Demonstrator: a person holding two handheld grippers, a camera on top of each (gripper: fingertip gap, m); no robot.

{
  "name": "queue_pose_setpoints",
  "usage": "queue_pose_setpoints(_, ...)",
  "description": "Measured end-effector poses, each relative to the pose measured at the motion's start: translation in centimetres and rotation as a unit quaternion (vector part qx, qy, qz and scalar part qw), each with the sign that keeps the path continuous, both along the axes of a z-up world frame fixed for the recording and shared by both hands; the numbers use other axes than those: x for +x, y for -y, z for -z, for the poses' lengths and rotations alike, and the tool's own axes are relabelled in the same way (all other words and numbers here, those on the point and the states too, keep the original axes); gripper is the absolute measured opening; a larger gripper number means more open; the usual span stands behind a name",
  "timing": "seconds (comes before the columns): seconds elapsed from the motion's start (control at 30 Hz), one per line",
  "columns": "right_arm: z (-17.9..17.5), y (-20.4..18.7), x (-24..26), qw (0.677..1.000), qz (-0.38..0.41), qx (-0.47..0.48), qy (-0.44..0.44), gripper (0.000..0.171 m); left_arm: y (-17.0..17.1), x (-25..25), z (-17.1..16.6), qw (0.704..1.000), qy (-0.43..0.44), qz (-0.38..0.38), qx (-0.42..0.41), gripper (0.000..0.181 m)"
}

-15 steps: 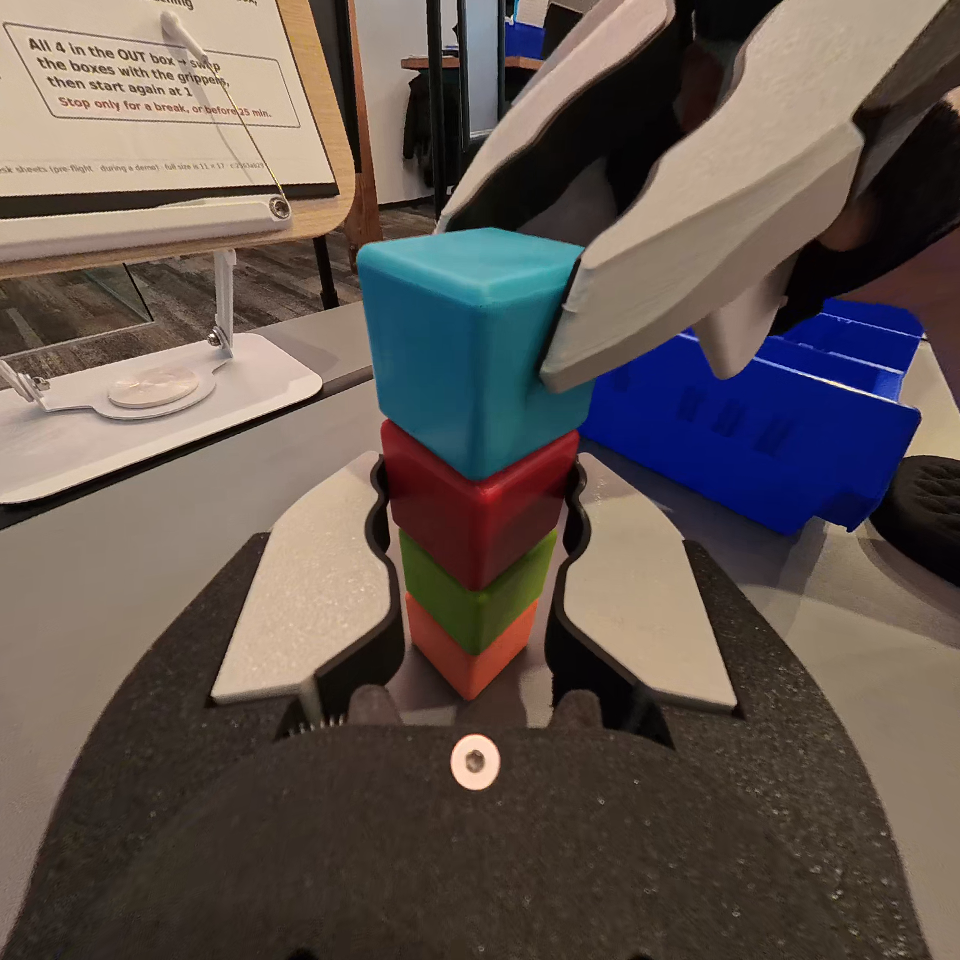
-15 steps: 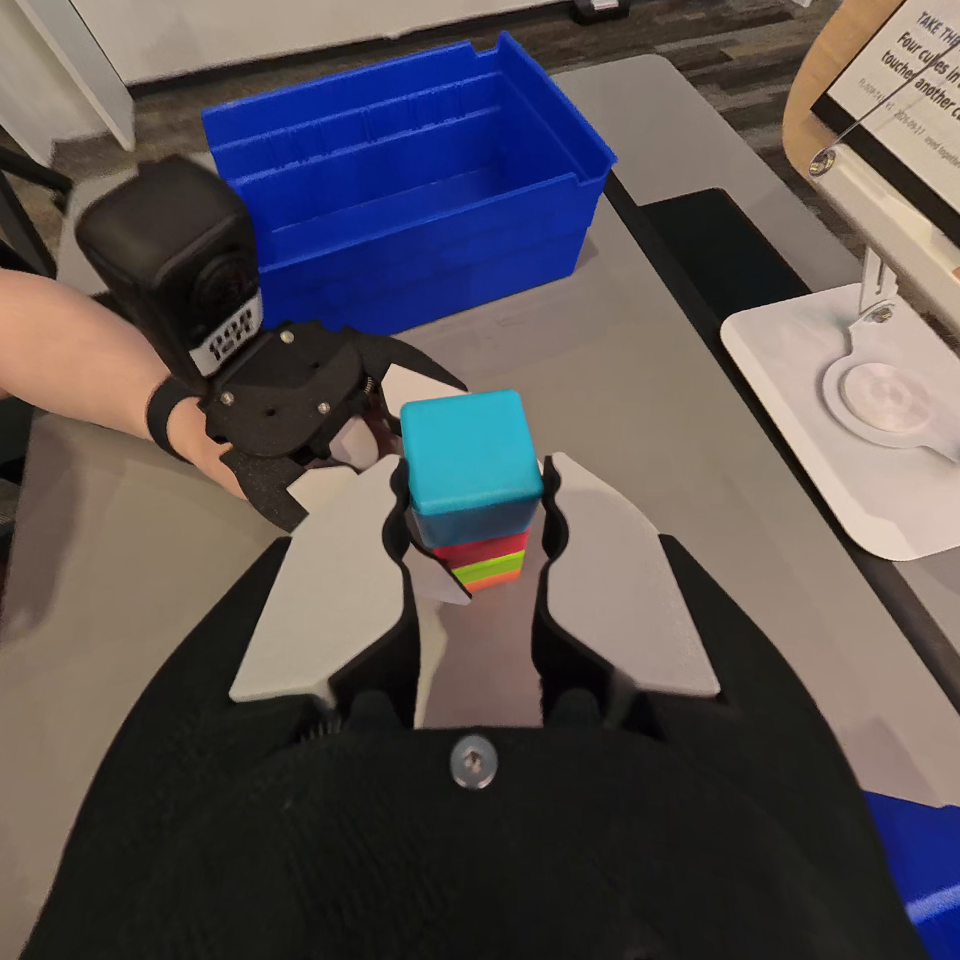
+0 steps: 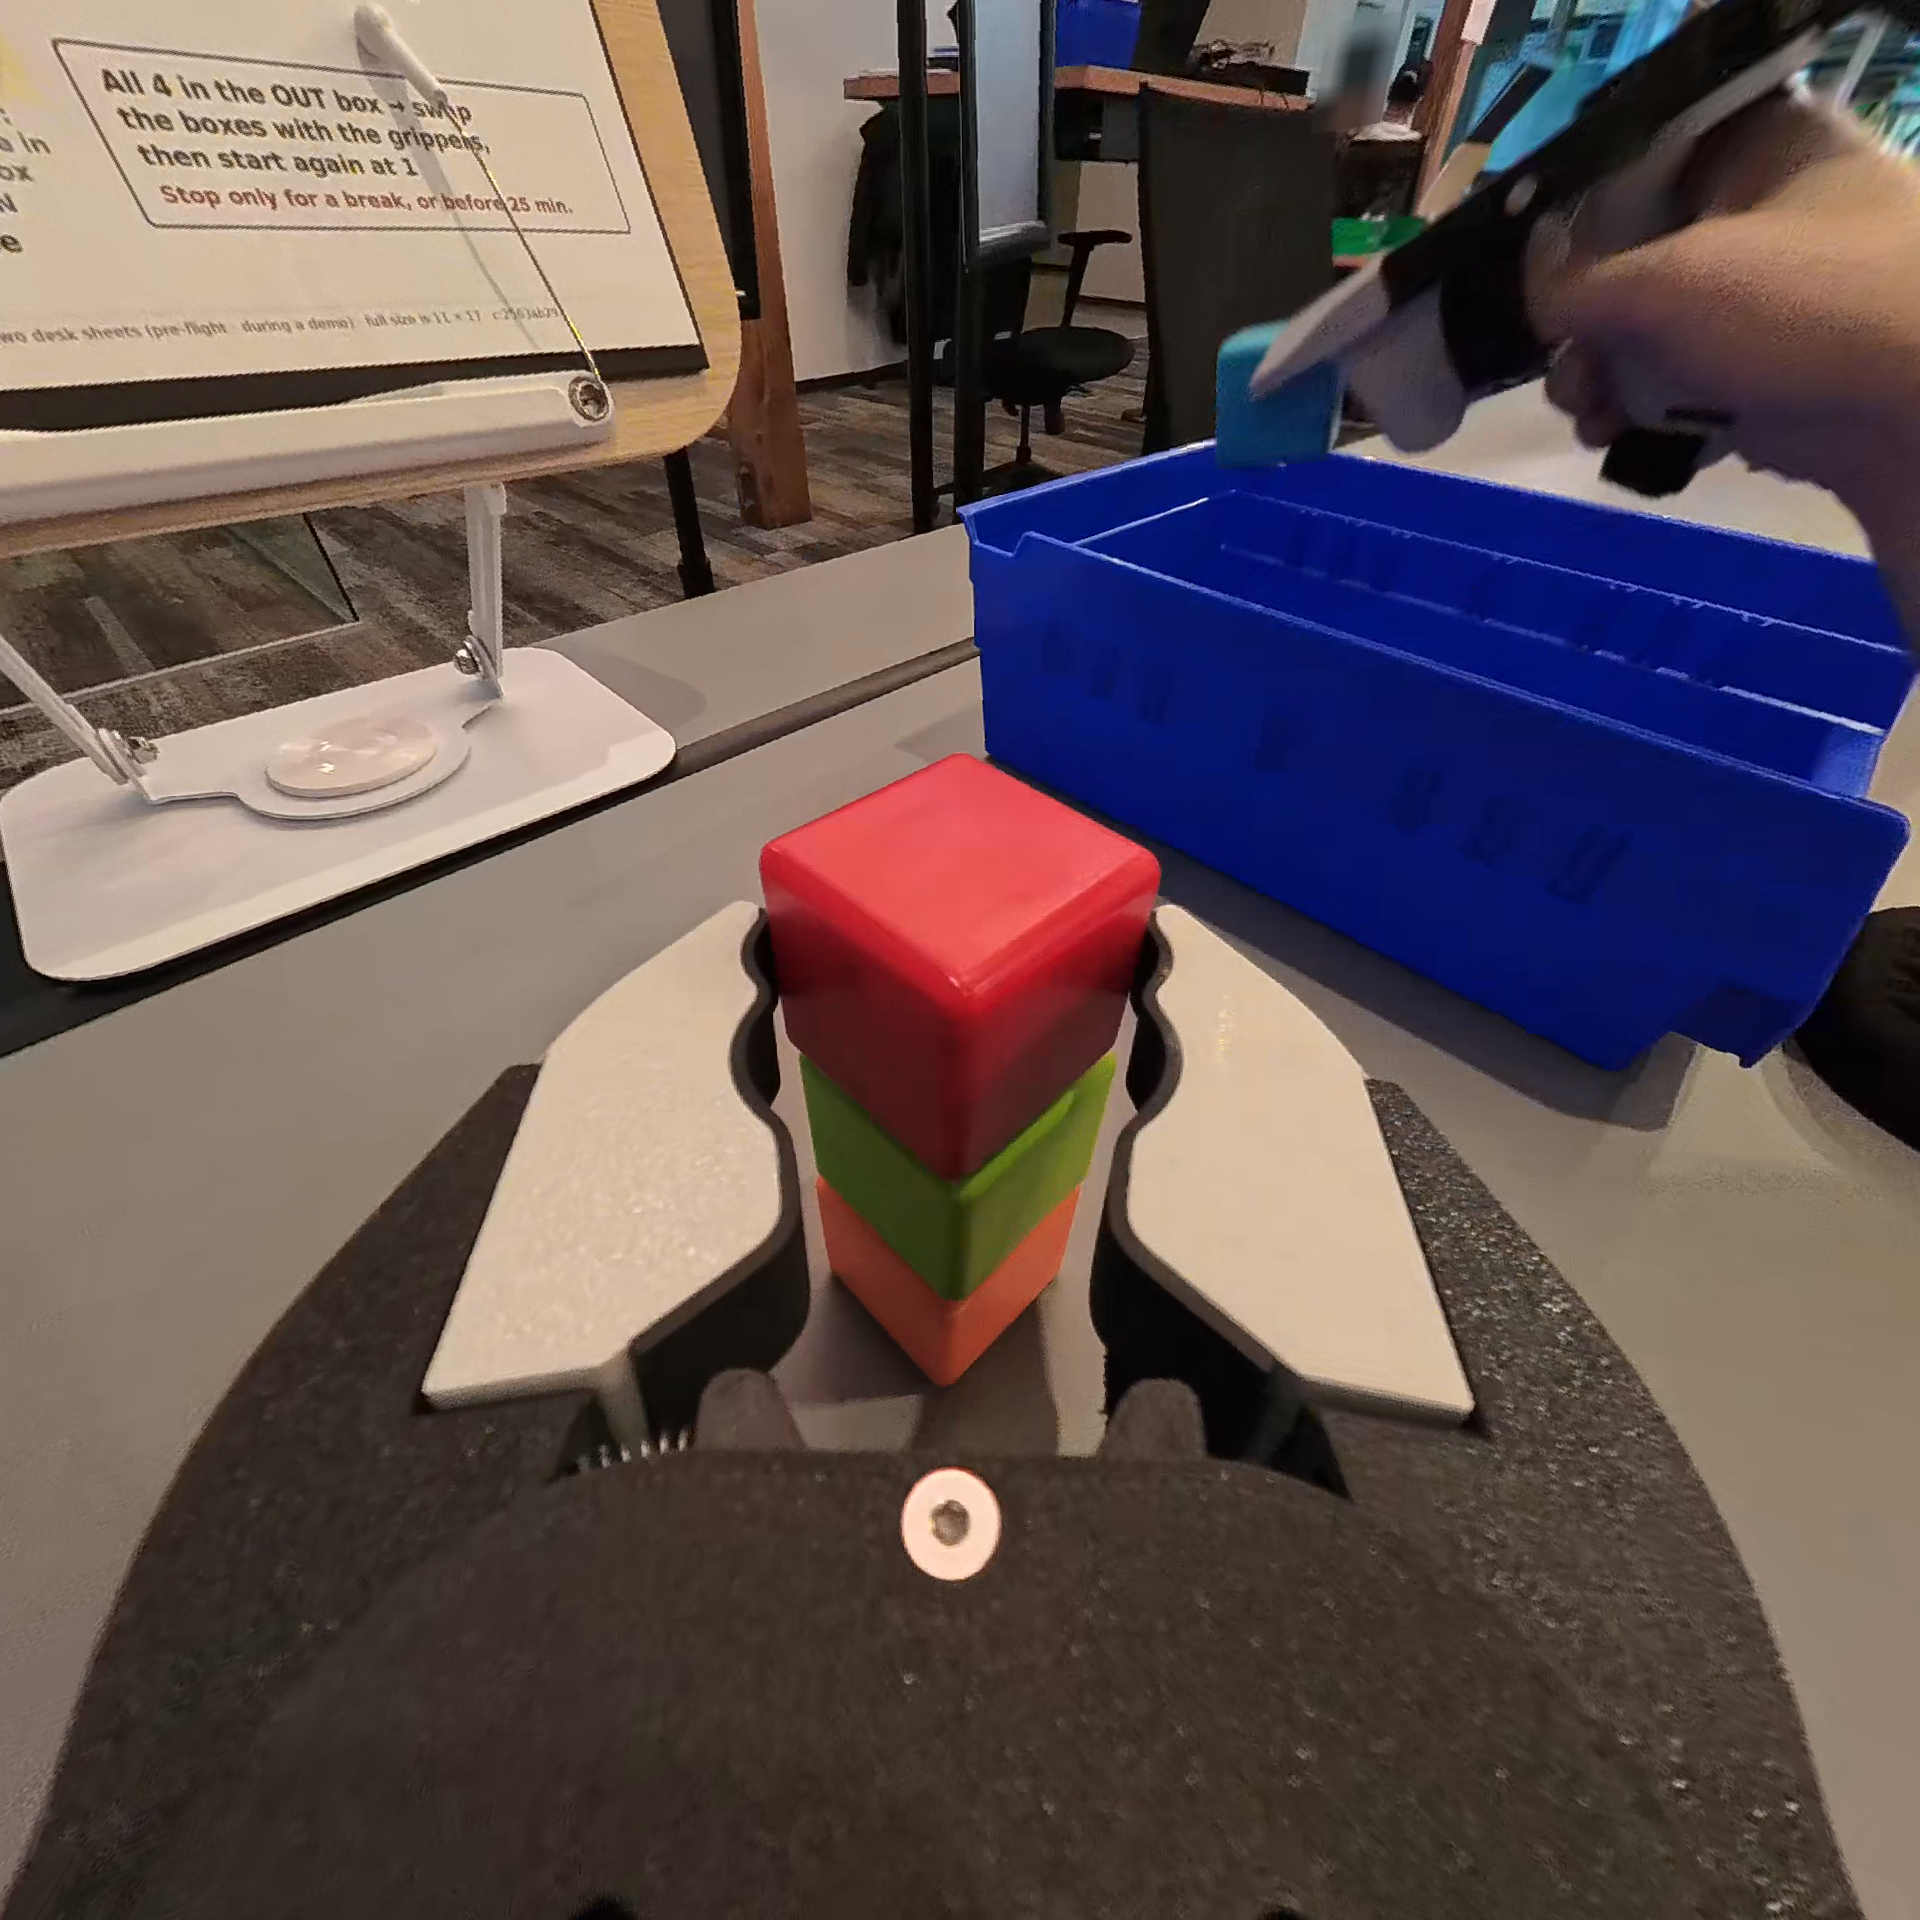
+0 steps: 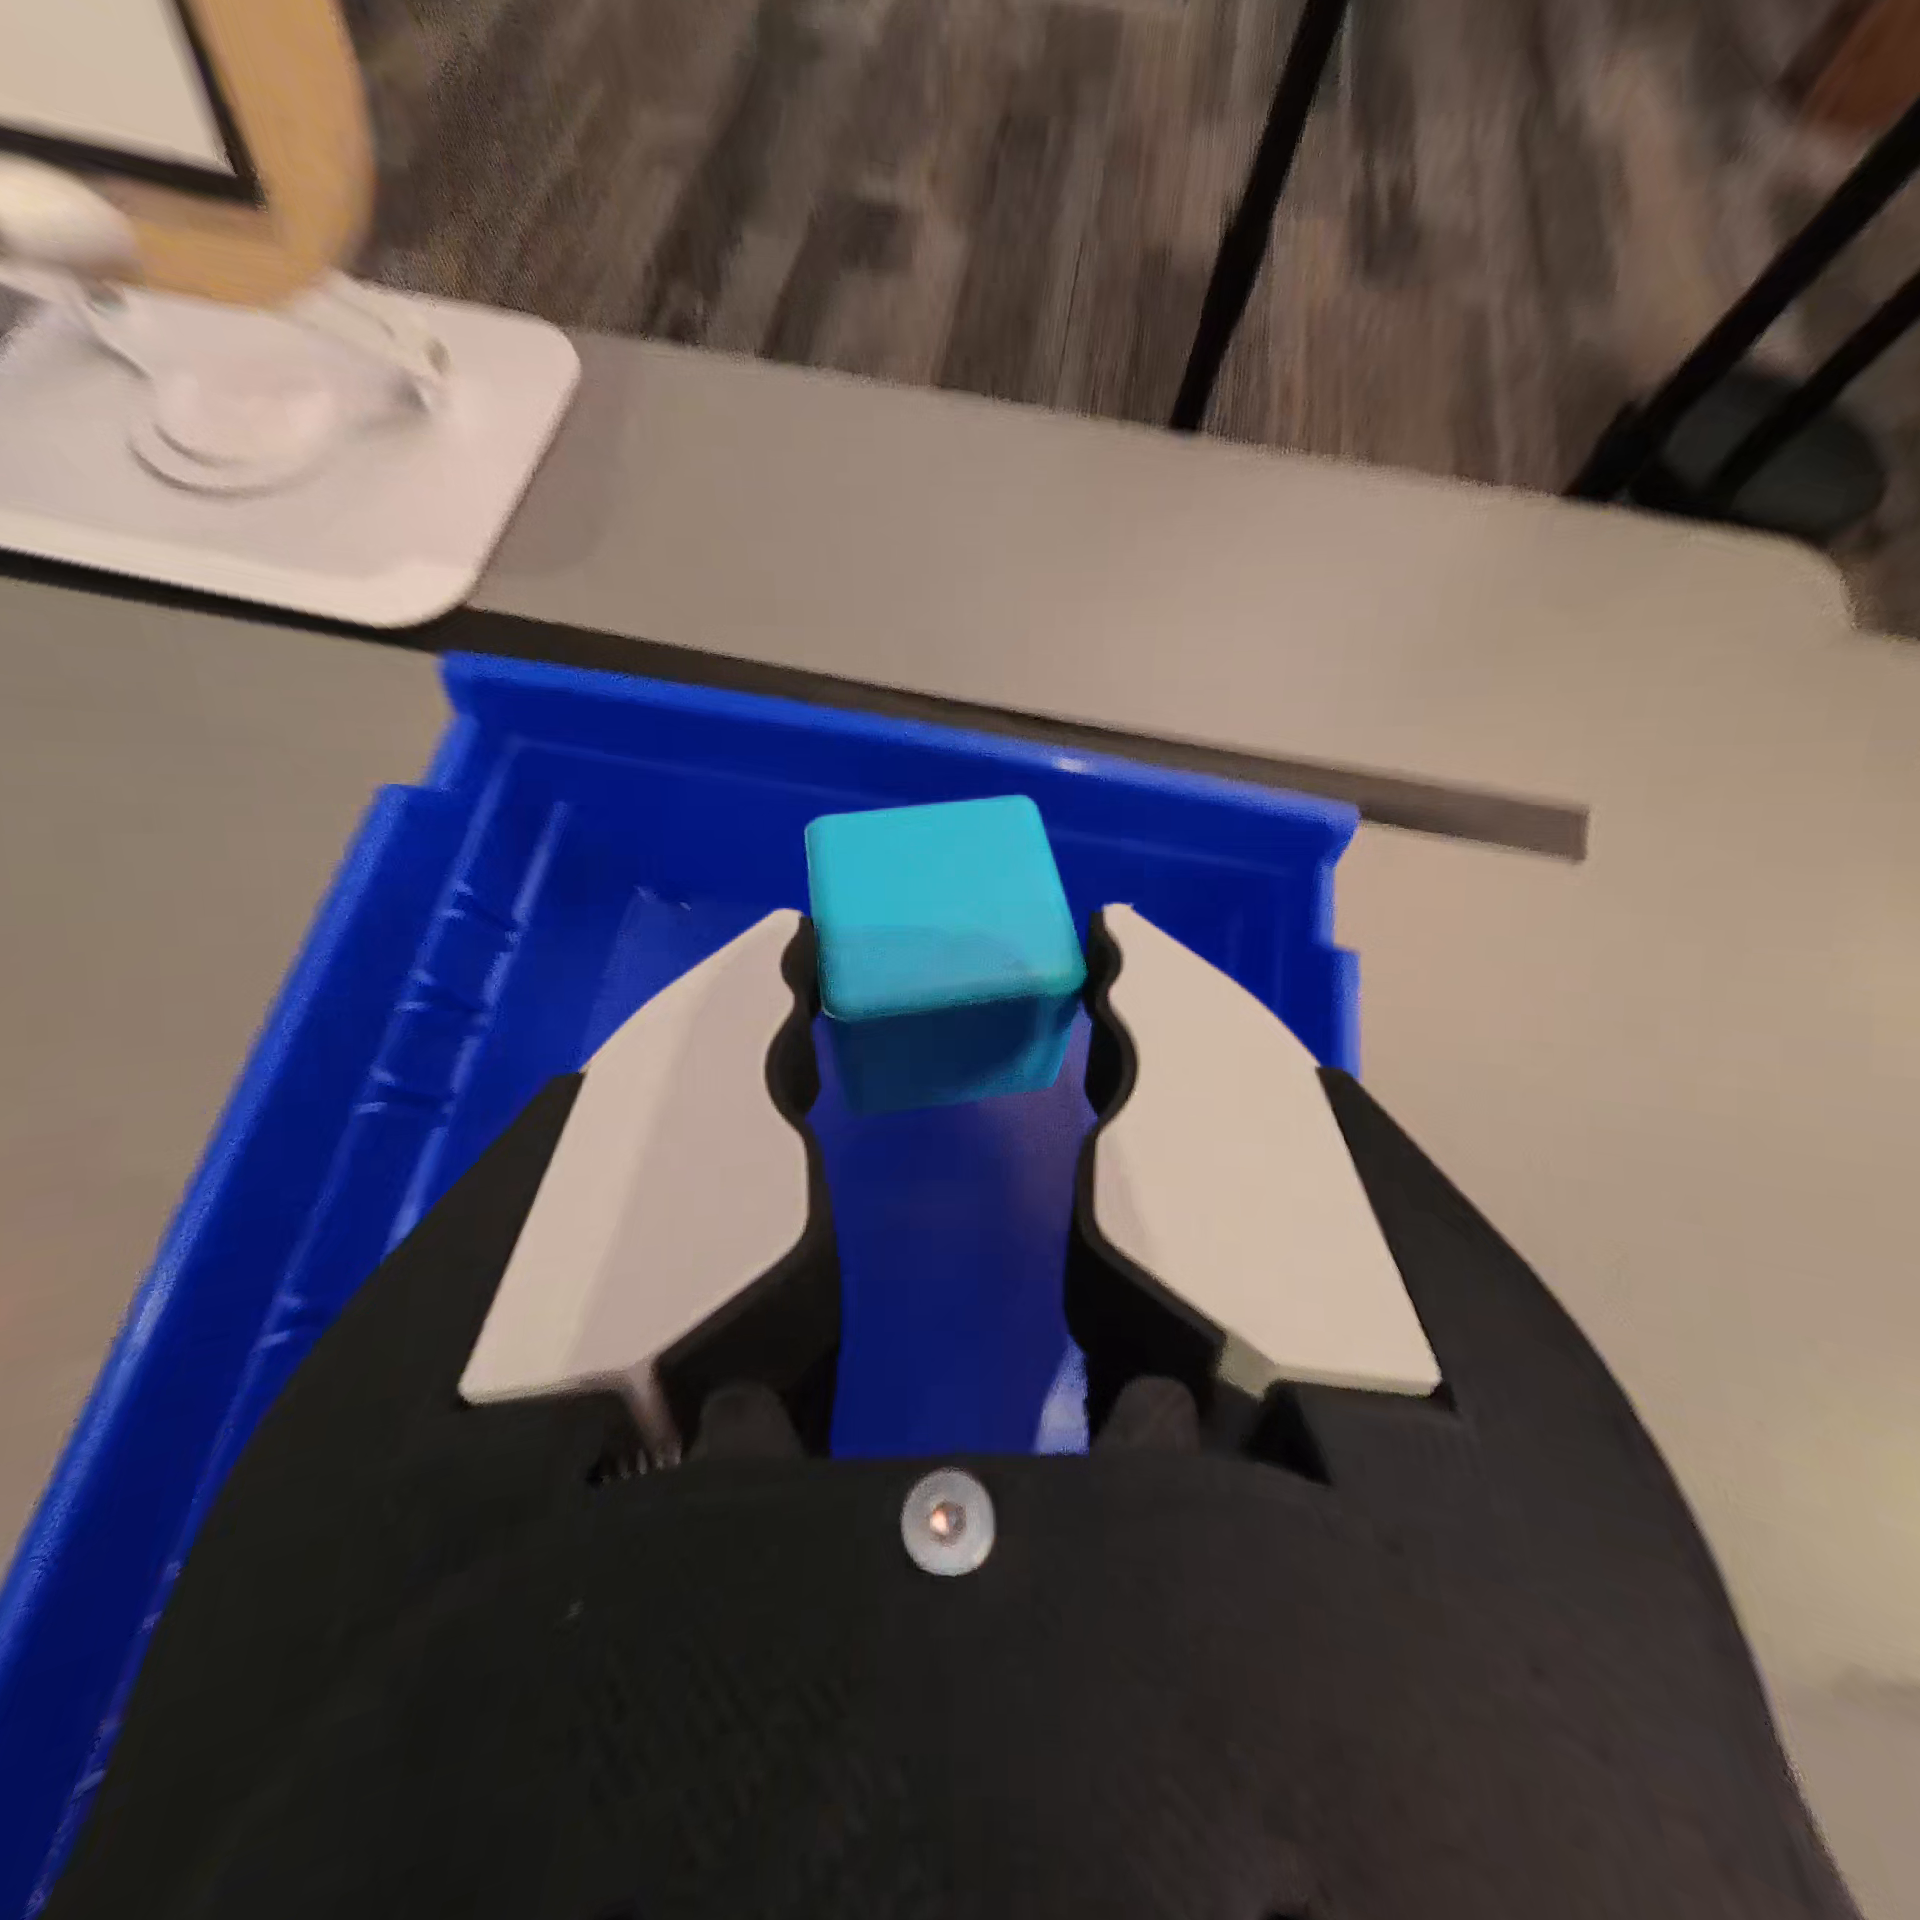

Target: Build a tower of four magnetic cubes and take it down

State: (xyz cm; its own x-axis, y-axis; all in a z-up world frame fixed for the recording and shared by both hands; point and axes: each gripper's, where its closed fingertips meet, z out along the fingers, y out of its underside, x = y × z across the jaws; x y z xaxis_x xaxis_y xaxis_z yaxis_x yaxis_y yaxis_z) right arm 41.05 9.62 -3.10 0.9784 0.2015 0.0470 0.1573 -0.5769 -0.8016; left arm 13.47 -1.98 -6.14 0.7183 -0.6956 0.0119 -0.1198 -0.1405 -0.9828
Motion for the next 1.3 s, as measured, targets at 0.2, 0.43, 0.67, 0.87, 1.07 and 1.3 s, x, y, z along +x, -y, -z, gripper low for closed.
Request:
queue_pose_setpoints(0.2, 5.1, -1.3, 1.7, 0.997, 0.055, -0.049, 0.034, 0.05, 0.0, -0.1, 0.0, 1.0, -0.005, -0.002, -0.001, 0.065)
queue_pose_setpoints(0.43, 8.5, -1.2, 3.7, 0.991, 0.092, -0.083, 0.052, 0.05, 0.1, -0.1, 0.0, 1.0, -0.008, 0.003, -0.002, 0.065)
queue_pose_setpoints(0.67, 9.9, -0.4, 3.8, 0.985, 0.089, -0.129, 0.073, 0.06, 0.1, -0.1, 0.1, 1.0, -0.012, 0.003, 0.004, 0.065)
queue_pose_setpoints(0.87, 8.4, -0.6, 2.9, 0.988, 0.07, -0.112, 0.074, 0.068, 0.5, -0.9, 0.3, 1.0, -0.018, -0.021, -0.015, 0.086)
queue_pose_setpoints(1.07, 1.3, -0.1, 1.2, 0.996, 0.064, -0.019, 0.062, 0.068, 1.4, -1.4, 2.6, 0.997, -0.06, -0.048, -0.028, 0.083)
queue_pose_setpoints(1.3, -8.8, 4.9, -14.2, 0.97, -0.204, 0.116, -0.059, 0.067, 0.9, -0.1, 4.3, 0.995, -0.066, -0.037, -0.067, 0.077)
